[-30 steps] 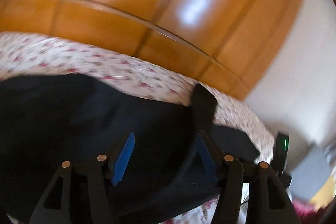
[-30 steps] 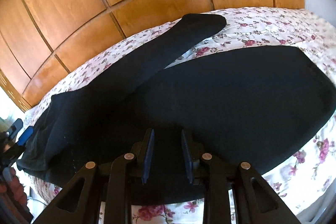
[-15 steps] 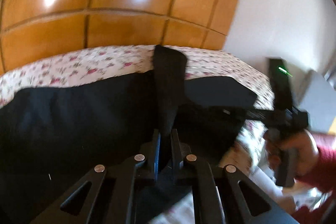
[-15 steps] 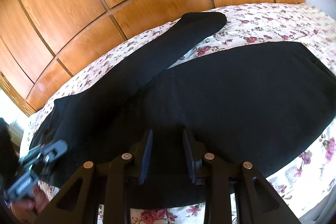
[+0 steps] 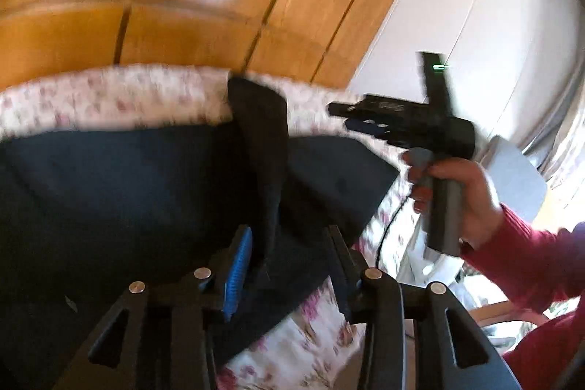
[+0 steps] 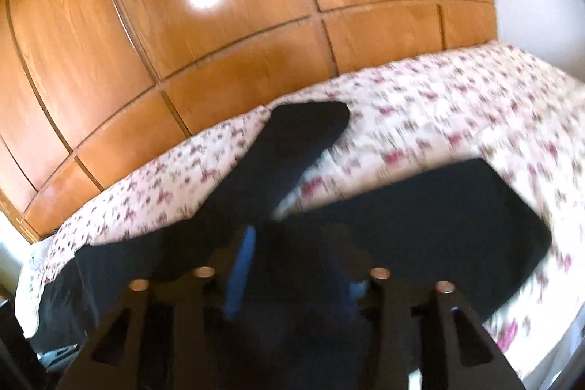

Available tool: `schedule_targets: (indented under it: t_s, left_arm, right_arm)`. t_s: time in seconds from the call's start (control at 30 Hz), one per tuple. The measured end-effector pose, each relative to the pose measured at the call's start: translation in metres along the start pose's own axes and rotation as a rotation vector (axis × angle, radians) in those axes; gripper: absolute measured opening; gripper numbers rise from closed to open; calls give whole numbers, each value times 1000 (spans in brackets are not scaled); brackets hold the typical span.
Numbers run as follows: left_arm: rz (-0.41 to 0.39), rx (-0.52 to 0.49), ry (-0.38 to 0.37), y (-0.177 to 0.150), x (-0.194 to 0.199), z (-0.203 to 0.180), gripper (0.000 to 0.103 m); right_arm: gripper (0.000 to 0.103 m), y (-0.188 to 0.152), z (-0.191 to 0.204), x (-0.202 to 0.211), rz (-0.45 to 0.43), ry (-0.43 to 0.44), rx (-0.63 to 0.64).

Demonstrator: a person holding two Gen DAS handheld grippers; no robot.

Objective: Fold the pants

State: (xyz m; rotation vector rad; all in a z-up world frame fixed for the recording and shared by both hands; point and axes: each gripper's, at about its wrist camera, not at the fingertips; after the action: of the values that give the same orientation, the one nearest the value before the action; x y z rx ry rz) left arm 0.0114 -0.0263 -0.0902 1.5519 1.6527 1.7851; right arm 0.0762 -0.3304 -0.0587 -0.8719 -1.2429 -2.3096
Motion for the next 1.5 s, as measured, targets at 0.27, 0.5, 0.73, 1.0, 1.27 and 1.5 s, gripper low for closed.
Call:
schedule_targets:
  t_s: [0.27, 0.5, 0.73, 1.0, 1.27, 1.5]
  left_arm:
    - [-35, 256, 286, -35, 17, 87, 41]
    - [-114, 354, 272, -57, 25, 97, 39]
    - [-150, 356, 232, -60, 25, 102, 39]
    - [-151, 360, 225, -58, 17, 108, 40]
    - [-103, 328, 272, -52, 14, 98, 47]
    - [-102, 143, 196, -33, 12, 43, 57]
  right_arm:
    - [54, 59, 79, -88, 78, -70, 138]
    - [57, 69, 112, -179, 197, -240, 164]
    - [53, 65, 94, -219, 251, -383, 137]
    - [9, 82, 47, -170, 207, -223, 12]
    - [9, 85, -1, -44, -8, -32, -72]
    - [9, 57, -77, 24, -77, 4, -230]
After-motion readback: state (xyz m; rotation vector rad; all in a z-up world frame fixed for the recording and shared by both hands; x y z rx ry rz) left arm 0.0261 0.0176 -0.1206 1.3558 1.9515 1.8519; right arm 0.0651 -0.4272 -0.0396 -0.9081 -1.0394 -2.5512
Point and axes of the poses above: each gripper's, at about its wrist camera, not at the fingertips, and x roughly against the way its jaws point, z to its left, y to its top, and after that the axes turned 13 degrees about -x, right-handed
